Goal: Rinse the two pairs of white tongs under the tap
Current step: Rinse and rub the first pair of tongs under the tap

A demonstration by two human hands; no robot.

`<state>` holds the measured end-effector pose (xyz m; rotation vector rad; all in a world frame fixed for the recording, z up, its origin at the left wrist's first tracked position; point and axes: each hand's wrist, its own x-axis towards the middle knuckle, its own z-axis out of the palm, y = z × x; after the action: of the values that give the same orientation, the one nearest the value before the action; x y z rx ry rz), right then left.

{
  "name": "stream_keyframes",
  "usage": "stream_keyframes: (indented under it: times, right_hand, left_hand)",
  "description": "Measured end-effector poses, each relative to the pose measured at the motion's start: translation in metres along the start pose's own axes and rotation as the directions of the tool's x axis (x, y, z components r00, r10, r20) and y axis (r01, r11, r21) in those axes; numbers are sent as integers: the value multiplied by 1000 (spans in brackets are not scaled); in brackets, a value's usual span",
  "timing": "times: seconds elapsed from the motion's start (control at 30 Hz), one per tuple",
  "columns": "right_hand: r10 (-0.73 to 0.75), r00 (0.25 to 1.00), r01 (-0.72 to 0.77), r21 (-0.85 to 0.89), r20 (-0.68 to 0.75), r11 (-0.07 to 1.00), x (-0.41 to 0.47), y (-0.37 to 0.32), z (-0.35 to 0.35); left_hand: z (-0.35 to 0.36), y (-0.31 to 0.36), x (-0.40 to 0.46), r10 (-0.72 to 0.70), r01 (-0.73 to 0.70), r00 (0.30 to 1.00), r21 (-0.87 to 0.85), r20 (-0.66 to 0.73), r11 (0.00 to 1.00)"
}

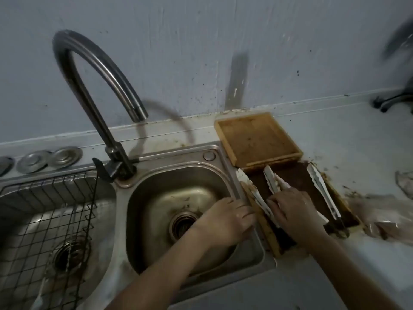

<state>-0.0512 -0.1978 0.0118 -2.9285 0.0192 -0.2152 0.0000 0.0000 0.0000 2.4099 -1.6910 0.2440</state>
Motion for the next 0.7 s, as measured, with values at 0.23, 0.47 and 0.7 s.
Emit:
stream_keyframes:
  times: [0.23,0.47,0.7]
  right_hand:
    - [77,950,-113,103,304,988,-8,12,8]
    - [168,919,-233,147,357,961,-3,3,2]
    - [205,953,-272,327,225,905,3,-12,-32]
  left_hand:
    - [15,19,13,47,-29,954,-65,296,997]
    - [14,23,11,-6,31,951,-76,308,997]
    - [8,25,14,-68,115,919,-100,388,988]
